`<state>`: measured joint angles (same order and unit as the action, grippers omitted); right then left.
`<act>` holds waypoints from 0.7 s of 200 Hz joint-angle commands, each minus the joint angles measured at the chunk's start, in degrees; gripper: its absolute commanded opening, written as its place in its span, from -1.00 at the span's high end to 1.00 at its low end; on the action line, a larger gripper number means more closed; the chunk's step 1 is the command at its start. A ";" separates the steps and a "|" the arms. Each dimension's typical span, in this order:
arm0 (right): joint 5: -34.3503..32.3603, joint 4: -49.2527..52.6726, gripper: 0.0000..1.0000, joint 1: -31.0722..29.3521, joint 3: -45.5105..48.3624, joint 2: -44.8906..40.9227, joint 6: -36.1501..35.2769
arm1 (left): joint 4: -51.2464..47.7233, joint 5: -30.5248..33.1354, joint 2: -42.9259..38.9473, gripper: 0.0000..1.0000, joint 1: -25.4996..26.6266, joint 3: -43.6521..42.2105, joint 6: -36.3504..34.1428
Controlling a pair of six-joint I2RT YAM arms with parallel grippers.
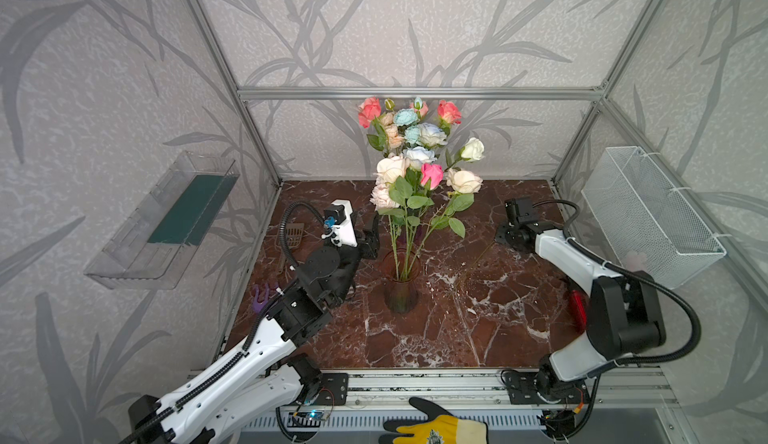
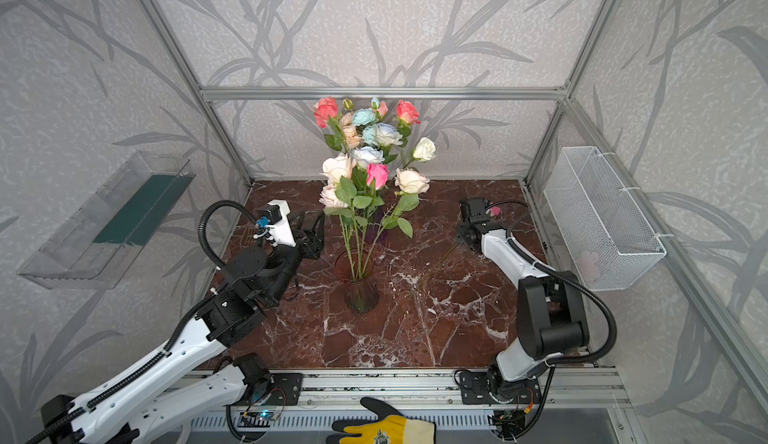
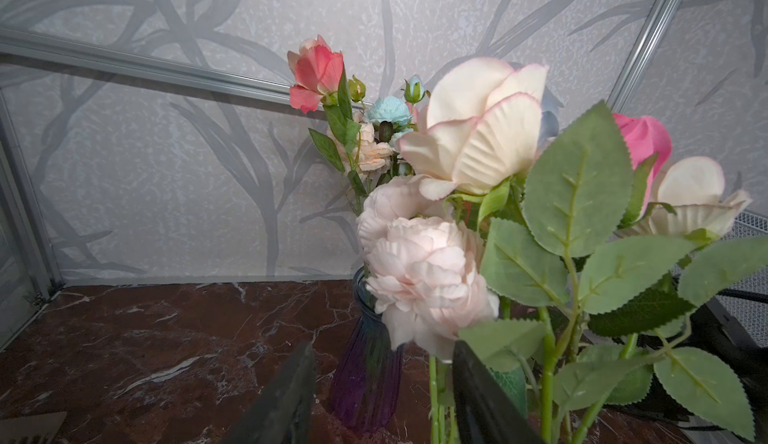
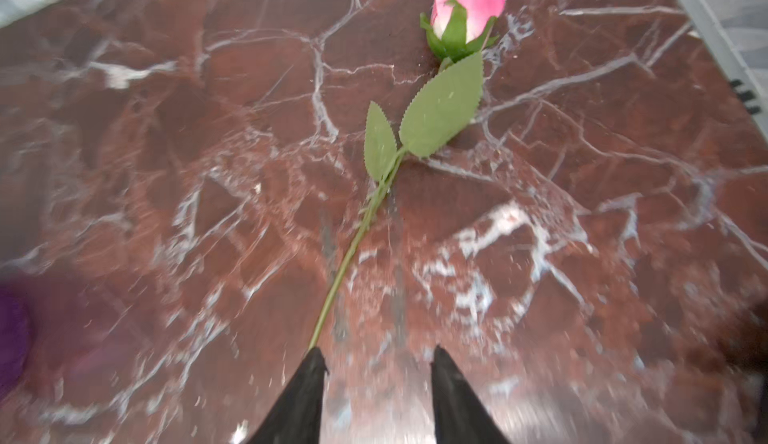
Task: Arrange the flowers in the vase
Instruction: 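Grasp the pink rose stem on the table with the right gripper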
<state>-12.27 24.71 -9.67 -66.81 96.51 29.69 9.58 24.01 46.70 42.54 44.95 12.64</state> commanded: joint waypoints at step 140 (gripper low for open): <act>8.81 12.64 0.31 4.64 -21.18 24.87 1.58 | -0.44 -4.62 -2.57 -0.08 -1.49 -0.75 3.70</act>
<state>-5.96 36.05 -5.78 -86.00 119.74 30.41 8.91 19.81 44.01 41.45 44.84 15.20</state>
